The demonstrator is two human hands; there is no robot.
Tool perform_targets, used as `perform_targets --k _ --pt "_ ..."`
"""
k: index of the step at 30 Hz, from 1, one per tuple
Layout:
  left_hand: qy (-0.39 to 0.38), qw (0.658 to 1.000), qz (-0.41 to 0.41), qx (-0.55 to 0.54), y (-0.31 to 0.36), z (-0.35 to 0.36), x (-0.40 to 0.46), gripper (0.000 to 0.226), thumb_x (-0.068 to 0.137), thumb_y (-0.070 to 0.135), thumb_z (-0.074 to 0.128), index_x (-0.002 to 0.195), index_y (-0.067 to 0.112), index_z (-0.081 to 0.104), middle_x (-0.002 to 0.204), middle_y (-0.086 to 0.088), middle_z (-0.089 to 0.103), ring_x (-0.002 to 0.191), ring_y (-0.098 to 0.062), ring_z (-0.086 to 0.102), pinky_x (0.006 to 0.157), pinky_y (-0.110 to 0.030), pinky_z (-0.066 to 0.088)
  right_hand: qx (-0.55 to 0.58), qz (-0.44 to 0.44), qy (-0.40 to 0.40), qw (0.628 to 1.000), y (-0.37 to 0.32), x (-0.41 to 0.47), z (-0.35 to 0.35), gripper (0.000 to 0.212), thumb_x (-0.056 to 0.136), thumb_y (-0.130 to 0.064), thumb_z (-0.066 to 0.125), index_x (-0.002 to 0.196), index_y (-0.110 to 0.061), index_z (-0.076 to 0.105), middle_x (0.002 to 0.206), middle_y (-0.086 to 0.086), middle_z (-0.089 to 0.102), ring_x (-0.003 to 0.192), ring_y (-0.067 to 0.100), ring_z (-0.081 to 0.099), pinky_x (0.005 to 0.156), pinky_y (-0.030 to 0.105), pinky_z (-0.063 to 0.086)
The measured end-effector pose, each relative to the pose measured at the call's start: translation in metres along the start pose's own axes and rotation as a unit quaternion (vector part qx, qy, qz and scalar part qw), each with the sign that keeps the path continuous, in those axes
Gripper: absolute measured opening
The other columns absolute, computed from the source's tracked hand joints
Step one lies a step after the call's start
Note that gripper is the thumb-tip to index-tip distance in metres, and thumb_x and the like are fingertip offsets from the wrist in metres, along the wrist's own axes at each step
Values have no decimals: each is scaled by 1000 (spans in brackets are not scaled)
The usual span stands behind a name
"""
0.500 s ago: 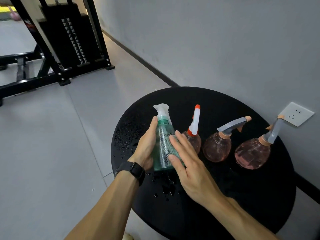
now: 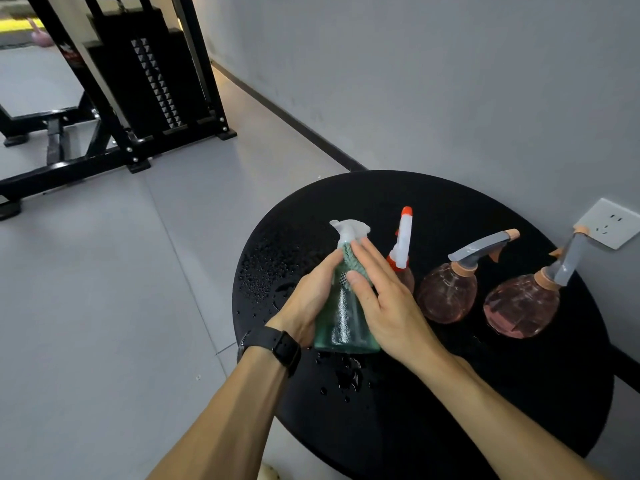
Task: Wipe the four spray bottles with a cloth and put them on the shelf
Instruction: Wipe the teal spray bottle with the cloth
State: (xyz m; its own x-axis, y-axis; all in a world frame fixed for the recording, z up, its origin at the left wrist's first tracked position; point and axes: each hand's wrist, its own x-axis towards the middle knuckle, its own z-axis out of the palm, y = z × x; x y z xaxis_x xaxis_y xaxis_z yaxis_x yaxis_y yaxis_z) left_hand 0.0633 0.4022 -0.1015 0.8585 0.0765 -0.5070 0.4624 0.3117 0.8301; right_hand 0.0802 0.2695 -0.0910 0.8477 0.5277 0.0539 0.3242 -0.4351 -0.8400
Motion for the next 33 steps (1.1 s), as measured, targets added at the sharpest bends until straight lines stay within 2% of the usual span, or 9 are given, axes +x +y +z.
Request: perform_targets --k 3,7,11,13,17,21,24,28,33 --pt "7 1000 7 -20 -4 1 3 56 89 59 55 114 12 73 103 -13 75 91 -28 72 84 -43 58 -7 -4 -5 1000 1 -1 1 48 103 -31 39 149 -33 26 152 -28 12 123 -35 -7 96 -9 -1" --pt "34 997 38 -52 -4 -1 4 56 90 52 55 113 3 69 95 -13 68 82 -28 65 75 -39 55 -1 -3 -18 1000 0 -11 3 49 103 -34 39 149 -36 25 152 -31 9 139 -18 2 116 15 6" --pt "46 994 63 -82 1 -8 4 77 75 63 65 114 -3 66 105 -20 62 89 -33 58 82 -45 52 2 -17 -29 999 0 -26 5 50 102 -36 39 149 -35 25 153 -30 9 138 -20 1 103 -5 4" --pt "46 992 66 -92 1 -9 4 80 79 64 66 119 -4 65 109 -24 63 90 -34 61 86 -46 54 7 -17 -33 999 0 -30 4 50 101 -38 39 149 -37 24 154 -30 9 138 -20 0 103 -4 3" --pt "35 994 66 -85 1 -6 4 73 85 67 58 114 2 71 90 -14 70 76 -26 68 81 -42 57 3 -18 -27 999 0 -29 -1 50 101 -39 38 149 -38 23 155 -30 9 138 -20 -1 107 1 3" --pt "-21 994 67 -83 3 0 0 56 88 63 55 108 14 75 102 -11 72 91 -28 69 94 -51 54 18 -3 -10 1000 1 -21 -6 50 101 -38 38 149 -37 25 155 -28 12 139 -19 3 116 14 8" --pt "-47 994 64 -81 1 2 -2 48 92 50 60 120 12 70 106 -9 69 96 -28 65 98 -53 51 28 1 6 1000 2 -14 -8 48 101 -35 40 148 -37 27 155 -27 14 139 -18 5 111 5 9" --pt "-18 998 48 -47 0 5 -4 43 95 51 58 118 18 73 104 -2 75 90 -21 72 85 -42 56 0 -3 17 1000 4 -7 -5 48 102 -34 40 148 -38 27 153 -30 9 142 -13 0 103 -3 -2" --pt "39 999 30 1 -2 8 -7 47 92 61 55 114 24 75 107 -4 77 98 -22 74 94 -44 57 -15 -13 19 1000 6 -1 -1 49 102 -34 40 149 -37 26 152 -31 6 128 -30 -10 95 -9 -7"
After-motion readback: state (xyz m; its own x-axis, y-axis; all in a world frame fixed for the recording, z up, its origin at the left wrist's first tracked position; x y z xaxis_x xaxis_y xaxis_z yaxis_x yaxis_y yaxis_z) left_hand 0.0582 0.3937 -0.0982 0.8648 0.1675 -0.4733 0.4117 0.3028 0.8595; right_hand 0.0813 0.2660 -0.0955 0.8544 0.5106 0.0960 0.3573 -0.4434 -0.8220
